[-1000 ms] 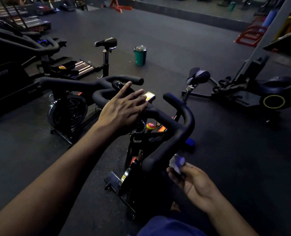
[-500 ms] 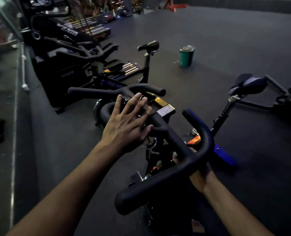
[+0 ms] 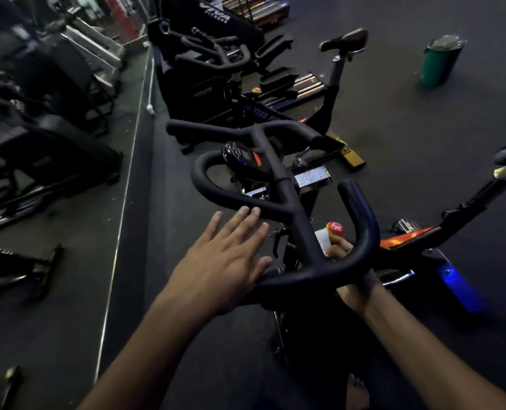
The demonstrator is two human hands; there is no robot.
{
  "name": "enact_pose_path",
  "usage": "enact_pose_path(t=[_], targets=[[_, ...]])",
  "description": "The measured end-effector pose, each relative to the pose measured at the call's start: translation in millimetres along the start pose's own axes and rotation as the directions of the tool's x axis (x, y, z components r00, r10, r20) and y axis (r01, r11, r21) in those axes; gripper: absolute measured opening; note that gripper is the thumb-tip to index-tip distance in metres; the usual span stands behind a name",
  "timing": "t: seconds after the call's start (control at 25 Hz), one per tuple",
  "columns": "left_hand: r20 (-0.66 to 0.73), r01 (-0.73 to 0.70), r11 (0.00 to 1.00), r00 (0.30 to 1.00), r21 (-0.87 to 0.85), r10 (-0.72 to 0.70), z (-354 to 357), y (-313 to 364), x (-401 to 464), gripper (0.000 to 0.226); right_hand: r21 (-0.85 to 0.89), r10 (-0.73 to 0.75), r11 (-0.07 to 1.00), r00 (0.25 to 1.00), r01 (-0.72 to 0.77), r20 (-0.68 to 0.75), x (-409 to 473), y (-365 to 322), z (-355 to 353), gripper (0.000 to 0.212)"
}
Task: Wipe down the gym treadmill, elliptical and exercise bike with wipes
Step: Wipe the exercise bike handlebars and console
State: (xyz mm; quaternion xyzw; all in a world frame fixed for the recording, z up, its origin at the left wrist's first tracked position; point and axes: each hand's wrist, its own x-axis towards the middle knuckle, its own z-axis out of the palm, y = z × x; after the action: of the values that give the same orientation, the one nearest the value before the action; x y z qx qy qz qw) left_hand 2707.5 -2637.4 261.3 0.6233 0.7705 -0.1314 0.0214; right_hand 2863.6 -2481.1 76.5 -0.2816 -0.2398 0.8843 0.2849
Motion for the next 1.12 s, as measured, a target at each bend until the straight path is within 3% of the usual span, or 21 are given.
enact_pose_path(t=[0.12, 0.24, 0.32, 0.4, 0.48, 0.56, 0.64, 0.68, 0.72, 0.76, 0.8, 0.84, 0.88, 0.96, 1.0, 1.04, 1.12], targets=[[-0.085, 0.091, 0.996, 0.992, 0.011, -0.089, 8.3, 21.4, -21.3, 0.076, 0.005, 0.041, 0.999, 0.999, -0.041, -0.006, -8.3, -9.0, 10.2, 0.021], [-0.090, 0.138, 0.990, 0.986, 0.014, -0.137, 16.7, 27.3, -21.7, 0.072, -0.023, 0.010, 1.000, 1.000, -0.010, 0.004, -21.4, -1.4, 12.0, 0.063], [-0.118, 0.159, 0.986, 0.981, 0.047, -0.153, 20.7, 28.9, -21.6, 0.072, 0.040, 0.000, 0.999, 0.997, -0.004, 0.079, -31.8, -0.6, 13.8, 0.070], [-0.172, 0.189, 0.977, 0.970, 0.096, -0.171, 27.8, 35.2, -25.8, 0.067, 0.023, 0.008, 1.000, 0.988, -0.012, 0.152, -31.7, -0.8, 13.4, 0.063], [-0.276, 0.242, 0.966, 0.938, 0.090, -0.209, 38.6, 47.4, -30.8, 0.060, 0.068, 0.061, 0.995, 0.982, -0.074, 0.181, -25.2, -3.3, 12.0, 0.032], [-0.353, 0.309, 0.949, 0.896, 0.065, -0.268, 51.1, 64.3, -39.2, 0.053, 0.020, 0.075, 0.997, 0.995, -0.076, 0.071, -10.1, -4.4, 4.4, 0.029], [-0.404, 0.388, 0.921, 0.848, 0.035, -0.342, 60.3, 78.1, -43.4, 0.050, -0.006, 0.088, 0.996, 0.985, -0.088, 0.150, -12.3, -17.1, 16.0, 0.033], [-0.422, 0.427, 0.904, 0.823, 0.018, -0.381, 63.3, 82.6, -42.1, 0.049, -0.019, 0.003, 1.000, 0.979, 0.001, 0.203, -13.9, -21.9, 18.5, 0.042], [-0.439, 0.466, 0.885, 0.796, 0.003, -0.418, 64.9, 86.6, -39.6, 0.049, -0.077, -0.105, 0.988, 0.954, 0.131, 0.280, -14.0, -37.2, 16.7, 0.049], [-0.454, 0.502, 0.865, 0.767, -0.013, -0.453, 65.5, 89.2, -36.6, 0.049, 0.055, -0.053, 0.998, 0.876, 0.030, 0.479, -18.6, -45.0, 14.9, 0.052], [-0.461, 0.533, 0.846, 0.744, -0.025, -0.483, 65.9, 92.0, -33.4, 0.049, 0.206, -0.029, 0.966, 0.724, -0.157, 0.689, -20.7, -48.2, 13.5, 0.050], [-0.462, 0.560, 0.828, 0.726, -0.034, -0.510, 66.4, 95.2, -29.9, 0.049, 0.286, -0.033, 0.906, 0.621, -0.313, 0.783, -13.6, -48.2, 8.5, 0.048], [-0.464, 0.584, 0.811, 0.709, -0.035, -0.531, 67.1, 98.2, -26.9, 0.049, 0.257, 0.012, 0.894, 0.593, -0.367, 0.805, -11.8, -53.5, 14.5, 0.048], [-0.481, 0.628, 0.777, 0.671, -0.036, -0.565, 69.8, 102.8, -22.1, 0.049, 0.029, 0.032, 0.998, 0.849, -0.056, 0.527, 10.1, -52.2, 16.7, 0.046], [-0.497, 0.646, 0.763, 0.650, -0.039, -0.575, 71.1, 104.4, -20.9, 0.049, -0.111, 0.123, 0.991, 0.876, -0.080, 0.466, 10.6, -55.6, 39.0, 0.043], [-0.505, 0.664, 0.747, 0.629, -0.045, -0.590, 71.8, 106.6, -19.1, 0.049, -0.127, 0.277, 0.961, 0.832, -0.247, 0.481, 15.3, -61.5, 42.8, 0.040], [-0.500, 0.702, 0.708, 0.587, -0.077, -0.637, 72.1, 114.2, -13.8, 0.050, -0.165, 0.279, 0.959, 0.854, -0.229, 0.438, 27.3, -69.4, 36.3, 0.032]])
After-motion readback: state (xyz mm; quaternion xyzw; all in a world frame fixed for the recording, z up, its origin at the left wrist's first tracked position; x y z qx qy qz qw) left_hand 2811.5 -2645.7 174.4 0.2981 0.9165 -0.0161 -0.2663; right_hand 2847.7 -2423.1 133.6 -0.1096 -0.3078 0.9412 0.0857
